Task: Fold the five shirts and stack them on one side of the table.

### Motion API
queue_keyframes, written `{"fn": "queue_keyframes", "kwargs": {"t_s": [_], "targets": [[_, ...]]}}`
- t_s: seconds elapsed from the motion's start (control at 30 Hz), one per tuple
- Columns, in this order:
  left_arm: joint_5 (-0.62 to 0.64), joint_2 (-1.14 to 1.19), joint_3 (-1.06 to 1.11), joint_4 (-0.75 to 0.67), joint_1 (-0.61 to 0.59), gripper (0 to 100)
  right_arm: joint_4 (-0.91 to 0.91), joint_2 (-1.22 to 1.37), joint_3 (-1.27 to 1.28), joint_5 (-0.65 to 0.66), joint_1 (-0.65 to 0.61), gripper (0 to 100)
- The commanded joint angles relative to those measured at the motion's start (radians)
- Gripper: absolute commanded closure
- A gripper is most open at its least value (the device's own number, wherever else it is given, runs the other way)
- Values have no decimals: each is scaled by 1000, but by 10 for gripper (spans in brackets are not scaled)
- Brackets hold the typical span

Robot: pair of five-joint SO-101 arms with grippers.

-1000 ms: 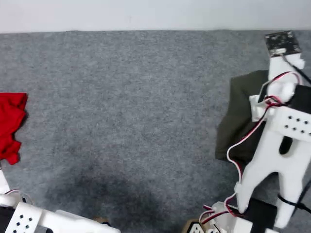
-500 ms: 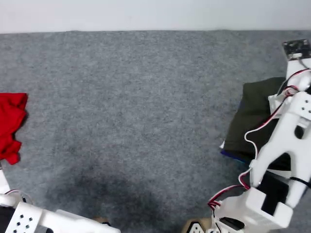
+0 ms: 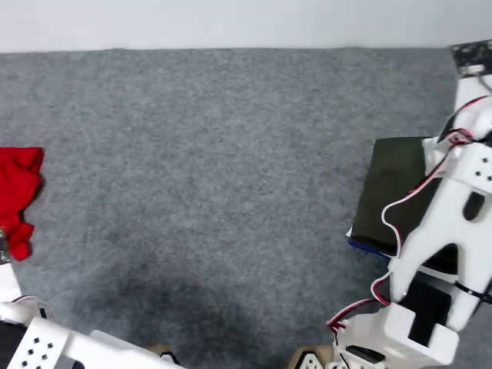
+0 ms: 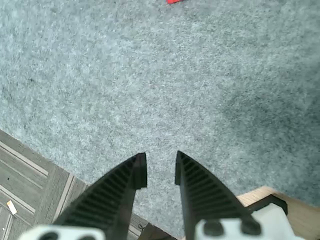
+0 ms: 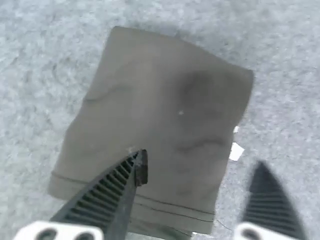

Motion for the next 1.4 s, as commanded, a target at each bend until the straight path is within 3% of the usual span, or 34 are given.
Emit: {"fn": "queue_keyframes", "kwargs": {"t_s": [0.0, 0.03, 0.33, 0.6, 0.93, 1.07, 1.37], "targets": [[-9, -2, -35, 6, 5, 899, 48, -53, -51, -14, -73, 979], [-9, -2, -35, 6, 5, 899, 77, -53, -51, -18, -96, 947], [-5, -2, -51, -31, 6, 899, 107, -39, -35, -83, -406, 989], [15, 75, -70, -215, 26, 895, 108, -24, 161, -153, -460, 990], [14, 615, -423, -216, 233, 864, 110, -110, 282, -216, -467, 990], [15, 847, -599, -216, 255, 798, 111, -165, 333, -216, -460, 990], [17, 1364, -1018, -218, 348, 793, 111, -280, 494, -216, -460, 990]]}}
